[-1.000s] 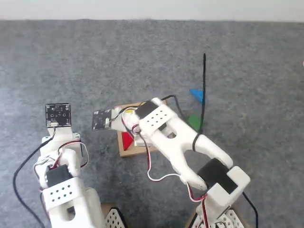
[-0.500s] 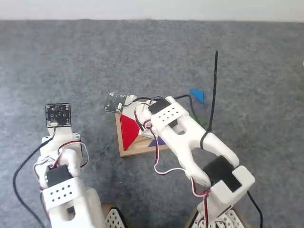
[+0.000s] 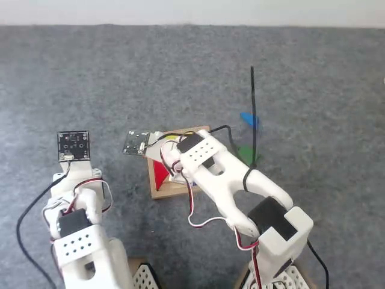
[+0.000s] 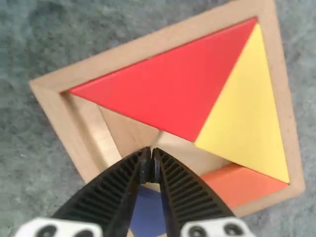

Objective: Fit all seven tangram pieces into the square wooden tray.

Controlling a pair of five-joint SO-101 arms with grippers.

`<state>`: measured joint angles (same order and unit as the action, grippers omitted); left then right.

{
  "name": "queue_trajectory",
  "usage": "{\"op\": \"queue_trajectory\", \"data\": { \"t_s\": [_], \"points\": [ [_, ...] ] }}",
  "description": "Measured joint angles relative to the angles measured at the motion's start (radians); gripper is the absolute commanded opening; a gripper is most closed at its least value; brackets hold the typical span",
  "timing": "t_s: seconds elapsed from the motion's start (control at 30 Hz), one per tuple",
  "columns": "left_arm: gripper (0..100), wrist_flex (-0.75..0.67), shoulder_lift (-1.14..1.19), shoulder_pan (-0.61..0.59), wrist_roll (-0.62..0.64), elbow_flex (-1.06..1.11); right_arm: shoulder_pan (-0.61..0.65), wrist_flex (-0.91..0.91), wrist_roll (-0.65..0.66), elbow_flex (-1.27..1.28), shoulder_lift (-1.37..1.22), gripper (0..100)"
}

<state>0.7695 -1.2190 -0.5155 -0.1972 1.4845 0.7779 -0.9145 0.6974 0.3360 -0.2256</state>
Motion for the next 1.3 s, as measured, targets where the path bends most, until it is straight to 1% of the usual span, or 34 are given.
{"op": "queue_trajectory", "data": {
  "t_s": [0.3,0.53,0.7,0.83,0.93,1.03,1.13,1.23,1.3],
  "points": [
    [1,0.000,0.000,0.000,0.000,0.000,0.072,-0.060,0.000,-0.014,0.000,3.9],
    [1,0.000,0.000,0.000,0.000,0.000,0.083,-0.086,0.000,-0.018,0.000,3.9],
    [1,0.000,0.000,0.000,0.000,0.000,0.080,-0.132,0.000,0.003,0.095,3.9],
    [1,0.000,0.000,0.000,0.000,0.000,-0.008,-0.184,-0.003,0.003,0.255,4.3],
    [1,0.000,0.000,0.000,0.000,0.000,-0.114,-0.215,-0.048,0.003,0.348,4.5],
    [1,0.000,0.000,0.000,0.000,0.000,-0.238,-0.215,-0.084,0.012,0.371,5.3],
    [1,0.000,0.000,0.000,0.000,0.000,-0.338,-0.215,-0.117,0.012,0.361,12.1],
    [1,0.000,0.000,0.000,0.000,0.000,-0.391,-0.229,-0.170,0.012,0.287,20.9],
    [1,0.000,0.000,0.000,0.000,0.000,-0.417,-0.259,-0.167,0.006,0.235,25.2]
  ]
}}
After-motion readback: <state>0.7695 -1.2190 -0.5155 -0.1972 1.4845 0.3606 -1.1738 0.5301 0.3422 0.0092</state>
